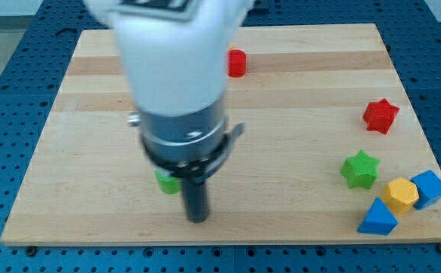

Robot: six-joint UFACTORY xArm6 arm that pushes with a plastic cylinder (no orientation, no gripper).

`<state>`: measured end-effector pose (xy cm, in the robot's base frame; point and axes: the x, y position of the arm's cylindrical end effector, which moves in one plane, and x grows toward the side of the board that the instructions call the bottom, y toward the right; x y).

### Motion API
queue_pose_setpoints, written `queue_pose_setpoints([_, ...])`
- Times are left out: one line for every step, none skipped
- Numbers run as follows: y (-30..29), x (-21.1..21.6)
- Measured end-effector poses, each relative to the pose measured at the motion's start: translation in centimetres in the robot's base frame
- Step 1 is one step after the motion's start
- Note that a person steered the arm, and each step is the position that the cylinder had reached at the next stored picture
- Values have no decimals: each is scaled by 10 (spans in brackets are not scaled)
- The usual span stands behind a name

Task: Push the green circle towards the center right

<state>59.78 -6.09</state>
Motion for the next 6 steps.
queue_pose_setpoints([-48,15])
queue_pose_setpoints([-78,17])
queue_pose_setpoints([-73,-32])
queue_pose_setpoints([-73,-35])
queue_pose_setpoints([-73,-36])
queue_pose_setpoints([-44,-46])
